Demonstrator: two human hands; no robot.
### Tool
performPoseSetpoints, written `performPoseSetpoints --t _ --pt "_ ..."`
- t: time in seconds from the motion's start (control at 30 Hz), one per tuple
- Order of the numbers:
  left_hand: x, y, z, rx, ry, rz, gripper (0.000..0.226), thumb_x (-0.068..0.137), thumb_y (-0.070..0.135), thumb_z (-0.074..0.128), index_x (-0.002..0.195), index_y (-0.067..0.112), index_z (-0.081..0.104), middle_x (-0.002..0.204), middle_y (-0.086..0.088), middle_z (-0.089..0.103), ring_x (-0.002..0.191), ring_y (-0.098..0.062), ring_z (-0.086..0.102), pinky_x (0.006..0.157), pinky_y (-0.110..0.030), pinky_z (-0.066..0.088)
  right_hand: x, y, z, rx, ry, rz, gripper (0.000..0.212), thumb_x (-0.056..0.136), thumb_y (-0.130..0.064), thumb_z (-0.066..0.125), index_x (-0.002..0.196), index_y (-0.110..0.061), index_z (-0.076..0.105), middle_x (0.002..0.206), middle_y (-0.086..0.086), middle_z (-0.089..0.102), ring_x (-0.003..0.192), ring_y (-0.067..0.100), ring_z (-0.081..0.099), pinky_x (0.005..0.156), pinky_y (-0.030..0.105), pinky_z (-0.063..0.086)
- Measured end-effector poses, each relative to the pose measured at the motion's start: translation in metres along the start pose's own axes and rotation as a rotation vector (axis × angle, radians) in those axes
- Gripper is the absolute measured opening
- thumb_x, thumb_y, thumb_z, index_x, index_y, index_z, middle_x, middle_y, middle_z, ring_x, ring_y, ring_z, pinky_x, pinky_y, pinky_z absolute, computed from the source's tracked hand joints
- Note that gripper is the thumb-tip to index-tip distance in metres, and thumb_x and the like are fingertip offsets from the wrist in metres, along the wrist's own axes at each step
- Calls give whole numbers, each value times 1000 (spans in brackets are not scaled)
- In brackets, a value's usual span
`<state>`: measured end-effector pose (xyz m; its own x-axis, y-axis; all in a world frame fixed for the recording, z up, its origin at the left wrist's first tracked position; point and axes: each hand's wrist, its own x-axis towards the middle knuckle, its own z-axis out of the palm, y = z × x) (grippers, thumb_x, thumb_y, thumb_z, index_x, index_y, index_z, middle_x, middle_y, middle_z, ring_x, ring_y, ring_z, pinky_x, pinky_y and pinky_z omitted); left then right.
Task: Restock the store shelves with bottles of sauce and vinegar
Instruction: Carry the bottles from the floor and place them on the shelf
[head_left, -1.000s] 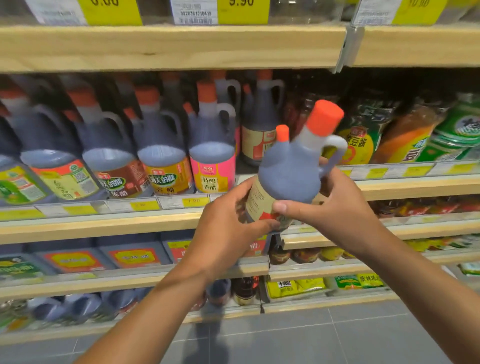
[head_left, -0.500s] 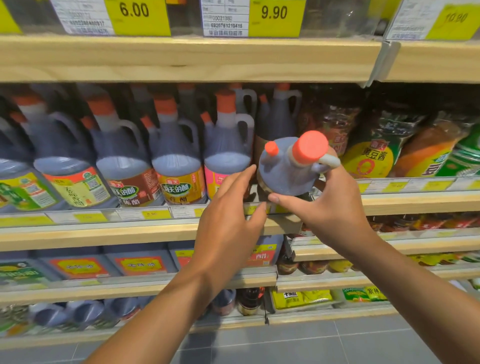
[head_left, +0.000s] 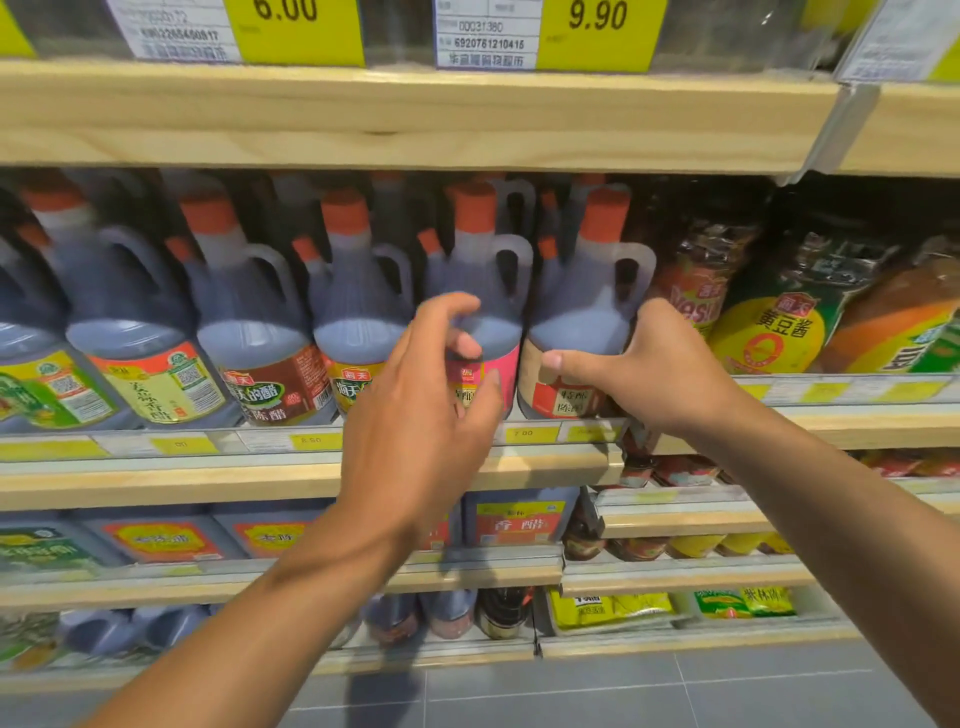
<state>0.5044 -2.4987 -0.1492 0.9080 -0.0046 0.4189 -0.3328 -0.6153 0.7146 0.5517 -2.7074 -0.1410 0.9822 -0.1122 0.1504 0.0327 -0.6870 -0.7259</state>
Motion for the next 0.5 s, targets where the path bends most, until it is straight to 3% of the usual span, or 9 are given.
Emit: performPoseSetpoints --t 0.07,0.13,0.23,0.3,0.4,0.5 --pt "13 7 -7 40 44 53 44 93 32 67 128 34 42 103 16 60 70 -15 65 66 -47 55 3 -1 -5 35 -36 -5 39 71 -47 90 94 -21 73 86 -10 74 78 0 68 60 21 51" --pt "24 16 -13 107 137 92 34 91 34 69 109 25 41 101 5 57 77 -29 65 69 -49 53 5 1 -6 42 -18 -2 33 71 -45 90 86 -22 72 78 -14 71 67 -4 64 52 12 41" --pt "39 27 -21 160 190 81 40 91 37 70 96 24 33 96 -9 57 91 -36 62 71 -39 41 4 1 4 129 58 55 45 68 -53 90 87 -21 65 77 -16 64 65 -1 57 50 17 39" --pt "51 31 -24 239 148 32 40 93 40 69 89 18 35 91 -12 63 98 -37 59 72 -36 33 -1 3 14 210 127 100 56 71 -56 87 100 -20 55 91 -15 60 77 -3 55 57 19 39" --pt "69 34 -23 391 -16 -24 44 95 47 63 72 9 56 72 -9 63 86 -38 65 69 -37 43 -8 7 27 290 158 69 55 80 -53 80 111 -17 52 100 -13 59 89 -4 55 65 19 41" --pt "75 30 -19 496 -156 -19 43 96 47 62 73 12 64 82 -9 71 93 -35 68 78 -38 51 -8 8 29 326 160 47 52 83 -53 77 111 -17 53 100 -12 61 88 -4 56 65 20 41"
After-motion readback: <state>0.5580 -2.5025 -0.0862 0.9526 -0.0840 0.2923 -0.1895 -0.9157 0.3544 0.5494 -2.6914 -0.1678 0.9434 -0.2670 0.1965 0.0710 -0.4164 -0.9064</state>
